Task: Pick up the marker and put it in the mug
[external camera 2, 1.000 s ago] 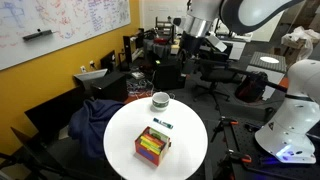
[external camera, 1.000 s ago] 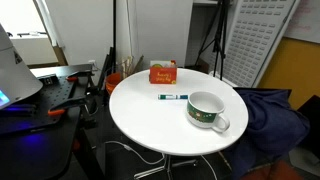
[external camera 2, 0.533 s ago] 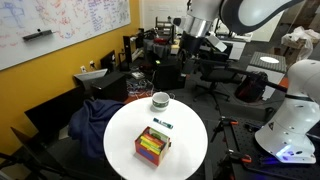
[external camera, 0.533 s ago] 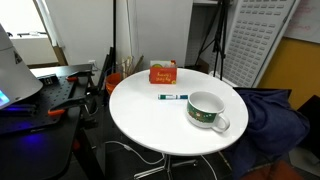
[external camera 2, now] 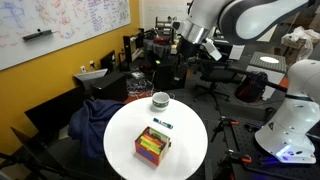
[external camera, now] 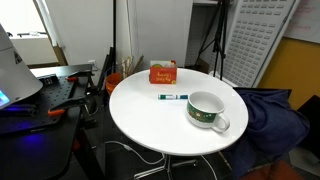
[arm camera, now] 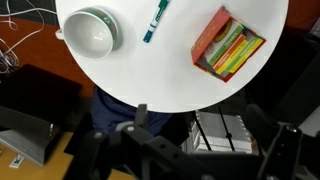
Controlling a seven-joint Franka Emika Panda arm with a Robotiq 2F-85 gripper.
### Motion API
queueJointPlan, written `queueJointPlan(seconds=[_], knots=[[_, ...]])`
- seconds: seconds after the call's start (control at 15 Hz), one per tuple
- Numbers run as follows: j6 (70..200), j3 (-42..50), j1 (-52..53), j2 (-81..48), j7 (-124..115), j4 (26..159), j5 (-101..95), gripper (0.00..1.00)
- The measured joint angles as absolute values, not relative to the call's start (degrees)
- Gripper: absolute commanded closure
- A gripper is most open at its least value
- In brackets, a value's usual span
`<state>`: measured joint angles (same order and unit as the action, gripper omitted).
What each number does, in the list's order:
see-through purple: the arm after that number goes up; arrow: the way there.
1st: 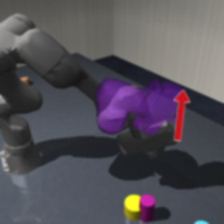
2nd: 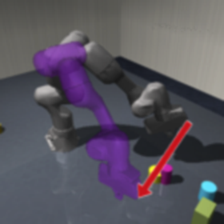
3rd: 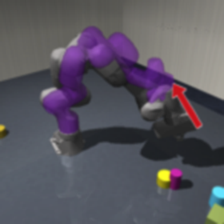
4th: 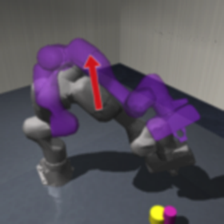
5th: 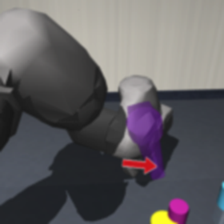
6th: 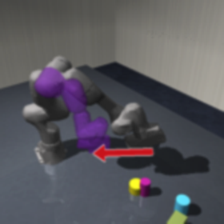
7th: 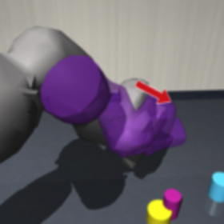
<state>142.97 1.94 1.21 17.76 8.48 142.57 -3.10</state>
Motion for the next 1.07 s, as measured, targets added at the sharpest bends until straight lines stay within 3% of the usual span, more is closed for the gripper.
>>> queueJointPlan(seconds=[0.53,1.07], knots=[[158.9,0.1,-0.7,10.1,-6.6,145.7,-4.2,0.00],[162.6,-0.2,-2.7,3.0,-16.3,145.8,-5.7,0.00]])
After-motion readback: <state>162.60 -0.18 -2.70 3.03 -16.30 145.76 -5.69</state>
